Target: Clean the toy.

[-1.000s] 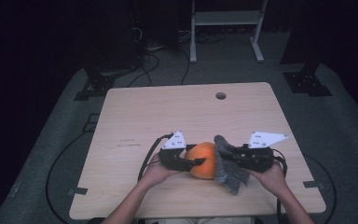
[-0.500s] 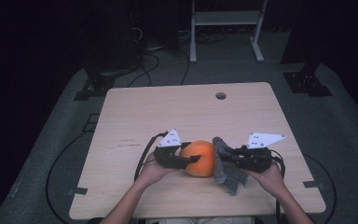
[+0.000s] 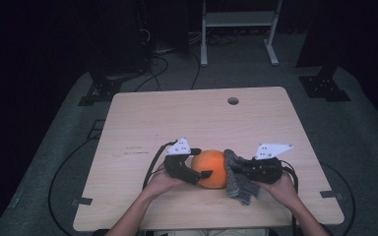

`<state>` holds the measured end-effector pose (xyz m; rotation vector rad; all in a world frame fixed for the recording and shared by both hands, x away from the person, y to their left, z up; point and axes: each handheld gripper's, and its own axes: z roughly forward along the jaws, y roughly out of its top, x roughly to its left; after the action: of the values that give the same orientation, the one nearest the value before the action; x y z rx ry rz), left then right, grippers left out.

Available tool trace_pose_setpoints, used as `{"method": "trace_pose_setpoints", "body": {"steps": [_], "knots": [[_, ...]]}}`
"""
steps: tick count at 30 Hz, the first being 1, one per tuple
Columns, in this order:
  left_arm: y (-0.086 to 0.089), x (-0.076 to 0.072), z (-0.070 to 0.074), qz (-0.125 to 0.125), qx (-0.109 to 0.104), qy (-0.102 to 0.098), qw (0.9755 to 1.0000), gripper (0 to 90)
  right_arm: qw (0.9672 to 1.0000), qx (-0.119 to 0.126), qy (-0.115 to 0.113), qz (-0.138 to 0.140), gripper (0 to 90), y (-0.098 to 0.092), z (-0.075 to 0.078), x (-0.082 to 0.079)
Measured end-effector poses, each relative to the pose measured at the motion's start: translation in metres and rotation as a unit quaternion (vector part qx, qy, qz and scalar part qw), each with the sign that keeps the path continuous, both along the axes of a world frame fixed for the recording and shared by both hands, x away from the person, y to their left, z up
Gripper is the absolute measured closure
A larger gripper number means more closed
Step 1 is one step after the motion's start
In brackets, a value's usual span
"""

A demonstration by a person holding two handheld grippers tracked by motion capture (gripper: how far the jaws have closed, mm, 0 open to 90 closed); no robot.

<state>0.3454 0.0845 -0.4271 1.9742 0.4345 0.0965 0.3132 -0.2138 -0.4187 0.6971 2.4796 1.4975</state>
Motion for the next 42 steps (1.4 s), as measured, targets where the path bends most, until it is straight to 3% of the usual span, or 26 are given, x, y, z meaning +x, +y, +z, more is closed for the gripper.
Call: {"method": "trace_pose_setpoints", "body": {"steps": [4, 10, 12, 15, 16, 18, 19, 20, 22, 23, 25, 27, 29, 30, 31, 33, 35, 37, 40, 42], "knots": [[0.004, 0.001, 0.0, -0.019, -0.008, 0.003, 0.9998, 17.5, 1.0, -0.008, 0.004, -0.004, 79.6, -0.006, -0.003, -0.001], [0.011, 0.006, -0.003, -0.021, -0.029, 0.023, 0.9991, 15.4, 0.9995, -0.016, 0.017, -0.02, 79.6, -0.016, -0.012, 0.0], [0.01, 0.005, -0.003, -0.021, -0.024, 0.018, 0.9993, 18.1, 0.9992, -0.025, 0.019, -0.024, 79.5, -0.018, -0.013, -0.001], [0.008, 0.002, -0.001, -0.02, -0.012, 0.005, 0.9997, 32.3, 0.9991, -0.03, 0.02, -0.024, 79.5, -0.019, -0.013, -0.002], [0.006, -0.001, -0.001, -0.016, -0.008, 0.0, 0.9998, 32.3, 0.9989, -0.032, 0.022, -0.025, 79.5, -0.02, -0.013, -0.001], [0.004, -0.004, 0.002, -0.01, -0.002, -0.007, 0.9999, 40.5, 0.999, 0.003, 0.041, -0.018, 79.7, -0.027, -0.008, 0.0], [0.004, -0.004, 0.002, -0.01, -0.002, -0.007, 0.9999, 42.3, 0.999, 0.003, 0.041, -0.018, 79.7, -0.027, -0.008, 0.0], [0.003, -0.004, 0.004, -0.006, -0.002, -0.008, 0.9999, 44.1, 0.9985, 0.042, 0.036, -0.003, 79.7, -0.026, 0.004, -0.003], [0.0, -0.006, 0.007, -0.005, -0.001, -0.009, 0.9999, 44.8, 0.9985, 0.046, 0.03, 0.002, 79.7, -0.023, 0.009, -0.005], [-0.004, -0.008, 0.009, -0.009, 0.003, -0.014, 0.9999, 45.6, 0.9991, 0.038, 0.007, 0.016, 79.7, -0.008, 0.022, -0.008], [-0.005, -0.01, 0.01, -0.015, 0.004, -0.017, 0.9997, 45.3, 0.9993, 0.034, 0.001, 0.018, 79.7, -0.003, 0.025, -0.009], [-0.006, -0.012, 0.01, -0.022, 0.011, -0.027, 0.9993, 42.4, 0.9996, 0.012, -0.007, 0.023, 80.0, 0.01, 0.027, -0.004], [-0.005, -0.011, 0.009, -0.024, 0.008, -0.025, 0.9994, 30.5, 0.9997, 0.007, -0.002, 0.024, 80.2, 0.012, 0.024, -0.003], [-0.003, -0.008, 0.008, -0.021, -0.002, -0.021, 0.9996, 30.5, 0.9997, 0.0, 0.002, 0.025, 80.2, 0.012, 0.021, -0.002], [-0.001, -0.006, 0.007, -0.018, -0.011, -0.015, 0.9997, 23.7, 0.9997, -0.007, 0.0, 0.024, 80.2, 0.012, 0.018, -0.002], [-0.002, -0.001, 0.004, -0.003, -0.008, -0.003, 1.0, 10.1, 0.9996, -0.007, 0.005, 0.026, 80.2, 0.009, 0.015, -0.003], [-0.003, 0.005, -0.002, -0.013, -0.004, 0.026, 0.9996, 5.3, 0.9997, -0.004, 0.009, 0.023, 80.1, 0.004, 0.014, -0.004], [-0.006, 0.007, -0.008, -0.041, -0.002, 0.057, 0.9975, 5.3, 0.9997, -0.004, 0.012, 0.021, 80.1, -0.001, 0.012, -0.005], [-0.009, 0.004, -0.011, -0.051, 0.009, 0.046, 0.9976, 6.1, 0.9998, -0.007, 0.009, 0.018, 80.1, -0.003, 0.012, -0.005], [-0.01, 0.001, -0.009, -0.051, 0.008, 0.03, 0.9982, 17.4, 0.9998, -0.009, 0.011, 0.016, 79.9, -0.006, 0.011, -0.004]]}}
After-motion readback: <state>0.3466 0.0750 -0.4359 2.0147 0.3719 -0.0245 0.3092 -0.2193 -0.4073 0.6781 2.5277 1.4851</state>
